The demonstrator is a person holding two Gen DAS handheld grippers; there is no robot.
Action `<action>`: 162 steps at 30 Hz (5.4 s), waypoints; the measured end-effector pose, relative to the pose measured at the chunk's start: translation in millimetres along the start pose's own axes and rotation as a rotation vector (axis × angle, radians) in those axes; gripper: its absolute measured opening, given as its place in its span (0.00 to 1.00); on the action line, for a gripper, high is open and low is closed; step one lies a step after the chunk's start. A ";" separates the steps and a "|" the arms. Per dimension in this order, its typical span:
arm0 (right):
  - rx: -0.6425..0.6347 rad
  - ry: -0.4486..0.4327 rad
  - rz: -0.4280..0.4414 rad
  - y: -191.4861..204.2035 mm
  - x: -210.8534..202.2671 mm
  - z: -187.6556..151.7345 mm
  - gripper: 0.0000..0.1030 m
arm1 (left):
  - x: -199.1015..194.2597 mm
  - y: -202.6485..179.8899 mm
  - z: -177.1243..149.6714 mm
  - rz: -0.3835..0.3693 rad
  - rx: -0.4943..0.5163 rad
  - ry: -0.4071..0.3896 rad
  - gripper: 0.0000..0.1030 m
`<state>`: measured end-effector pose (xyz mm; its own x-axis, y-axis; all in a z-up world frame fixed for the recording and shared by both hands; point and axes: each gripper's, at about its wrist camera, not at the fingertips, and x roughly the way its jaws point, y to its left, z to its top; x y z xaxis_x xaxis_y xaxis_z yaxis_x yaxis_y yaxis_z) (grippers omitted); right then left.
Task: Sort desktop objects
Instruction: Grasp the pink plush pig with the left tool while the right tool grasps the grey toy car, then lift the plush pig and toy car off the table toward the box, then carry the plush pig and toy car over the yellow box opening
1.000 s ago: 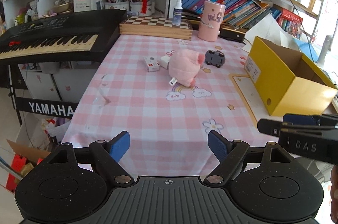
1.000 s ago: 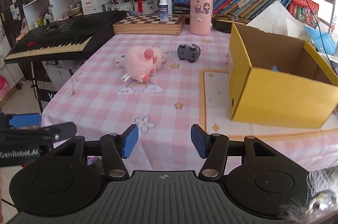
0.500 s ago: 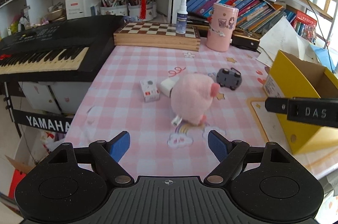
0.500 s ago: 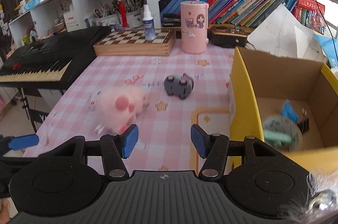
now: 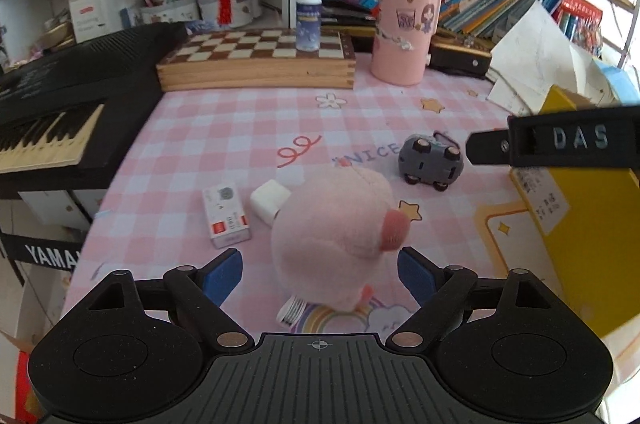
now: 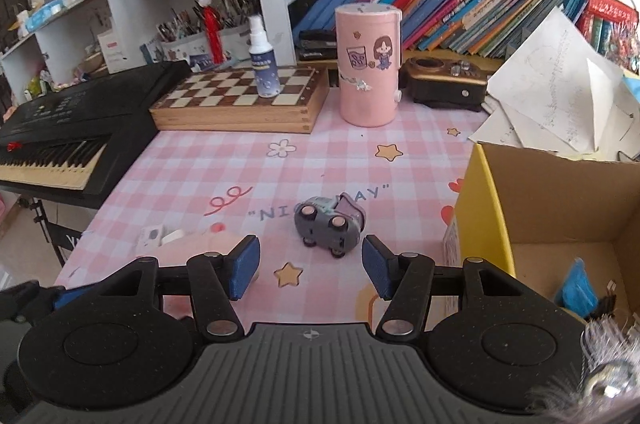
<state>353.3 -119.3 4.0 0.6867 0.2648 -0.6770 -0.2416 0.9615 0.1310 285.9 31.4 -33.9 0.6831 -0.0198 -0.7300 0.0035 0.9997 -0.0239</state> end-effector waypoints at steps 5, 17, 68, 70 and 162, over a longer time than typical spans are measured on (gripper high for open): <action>0.018 0.049 -0.028 -4.0 31.9 10.9 0.68 | 23.2 -2.7 5.9 0.002 0.002 0.034 0.85; 0.018 0.119 -0.099 -2.3 91.5 19.4 0.88 | 49.9 -7.8 8.1 -0.023 0.031 0.060 0.77; -0.113 -0.099 0.090 61.3 -101.1 -60.9 0.62 | -151.0 53.5 -62.8 -0.053 -0.151 -0.220 0.60; -0.108 -0.083 0.100 65.8 -111.1 -73.8 0.62 | -160.5 55.6 -73.4 -0.048 -0.158 -0.218 0.60; 0.257 -0.170 -0.248 -231.3 -232.0 -124.0 0.62 | -118.6 -241.1 -25.1 -0.392 0.237 -0.233 0.60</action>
<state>164.8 -412.3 41.0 0.8115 0.0098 -0.5843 0.1106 0.9792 0.1702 185.7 -207.7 41.2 0.7421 -0.4171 -0.5247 0.4389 0.8940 -0.0899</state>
